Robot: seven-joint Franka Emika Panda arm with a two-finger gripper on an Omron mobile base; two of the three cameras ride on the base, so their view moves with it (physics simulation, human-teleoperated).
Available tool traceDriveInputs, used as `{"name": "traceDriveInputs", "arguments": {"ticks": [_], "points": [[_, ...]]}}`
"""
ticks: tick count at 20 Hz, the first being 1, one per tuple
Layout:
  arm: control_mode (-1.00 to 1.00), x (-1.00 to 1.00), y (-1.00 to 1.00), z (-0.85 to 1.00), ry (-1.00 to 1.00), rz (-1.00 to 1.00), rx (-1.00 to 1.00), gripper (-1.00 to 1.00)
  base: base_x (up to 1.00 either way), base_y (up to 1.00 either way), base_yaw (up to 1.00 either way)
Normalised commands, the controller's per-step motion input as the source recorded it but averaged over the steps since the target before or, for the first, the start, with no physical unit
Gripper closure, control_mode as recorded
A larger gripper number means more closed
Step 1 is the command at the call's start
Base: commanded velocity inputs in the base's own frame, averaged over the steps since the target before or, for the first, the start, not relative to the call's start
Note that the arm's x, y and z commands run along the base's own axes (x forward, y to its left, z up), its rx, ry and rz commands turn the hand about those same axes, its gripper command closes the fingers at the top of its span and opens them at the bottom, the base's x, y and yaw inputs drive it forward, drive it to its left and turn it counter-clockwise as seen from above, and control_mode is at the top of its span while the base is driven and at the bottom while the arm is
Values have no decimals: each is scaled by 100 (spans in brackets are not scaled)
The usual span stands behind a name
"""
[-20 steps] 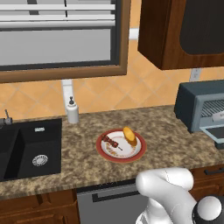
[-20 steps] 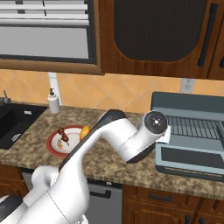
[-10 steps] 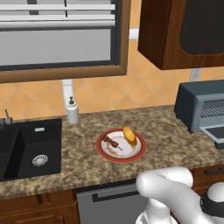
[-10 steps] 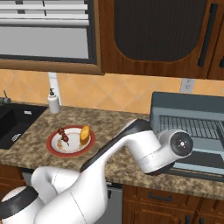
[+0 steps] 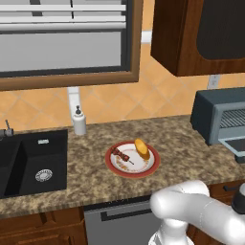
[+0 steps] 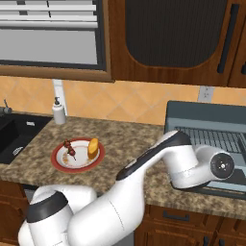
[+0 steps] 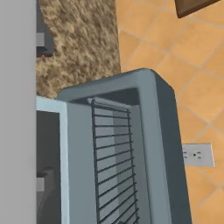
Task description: Pick up the kebab skewer and baguette bread, and place them inside the toaster oven. Close the toaster oven door and start by setting the timer.
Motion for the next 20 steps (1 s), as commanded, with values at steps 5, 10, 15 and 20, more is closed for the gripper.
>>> {"name": "traceDriveInputs", "arguments": {"ticks": [5,10,15,20], "points": [[-100,48,-21,-14,-9,-1,0,-100,0,0,0],[-100,32,-29,-20,-8,0,-1,-100,0,0,0],[-100,24,-28,-28,-6,0,-6,-100,0,0,0],[-100,36,-13,-17,-9,-2,-4,-100,0,0,0]]}}
